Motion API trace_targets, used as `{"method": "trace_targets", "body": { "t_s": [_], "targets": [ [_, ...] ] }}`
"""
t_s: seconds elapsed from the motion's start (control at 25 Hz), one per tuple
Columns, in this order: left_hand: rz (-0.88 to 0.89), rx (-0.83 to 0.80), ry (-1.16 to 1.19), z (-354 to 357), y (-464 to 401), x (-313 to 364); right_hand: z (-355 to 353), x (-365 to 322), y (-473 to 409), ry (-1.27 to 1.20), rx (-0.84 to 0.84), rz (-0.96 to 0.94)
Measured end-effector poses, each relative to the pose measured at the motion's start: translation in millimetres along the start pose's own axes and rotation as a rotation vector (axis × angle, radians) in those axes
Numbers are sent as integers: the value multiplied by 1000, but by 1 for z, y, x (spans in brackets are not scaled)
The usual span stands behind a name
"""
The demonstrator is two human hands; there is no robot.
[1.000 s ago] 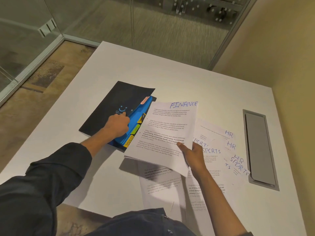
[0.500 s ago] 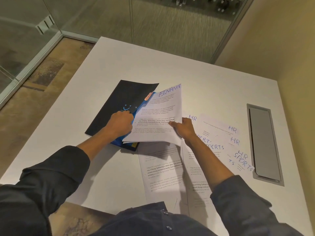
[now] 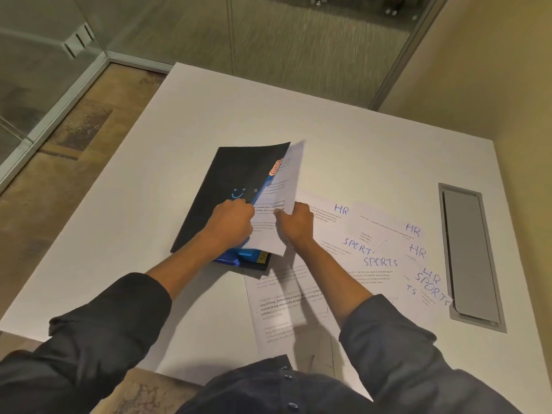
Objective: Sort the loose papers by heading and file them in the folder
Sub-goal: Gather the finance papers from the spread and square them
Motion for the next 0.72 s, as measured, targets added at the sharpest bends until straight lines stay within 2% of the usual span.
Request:
{"method": "trace_targets", "body": {
  "t_s": [0.16, 0.48, 0.72],
  "targets": [
    [-14, 32, -1, -4, -2, 11, 17, -8, 5, 37, -11, -44],
    [17, 20, 60, -4, 0, 23, 36, -13, -4, 150, -1, 20],
    [63, 77, 13, -3, 2, 31, 46, -14, -11, 387, -114, -9]
  ]
}}
Point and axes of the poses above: each hand's wrist, its own y-axis away from the middle knuckle, its own z-axis out of the palm, x = y × z, the point moved 4 cm from there along -y, towards the middle knuckle, and after that the axes turned 10 degrees about y, right-handed, at the moved point
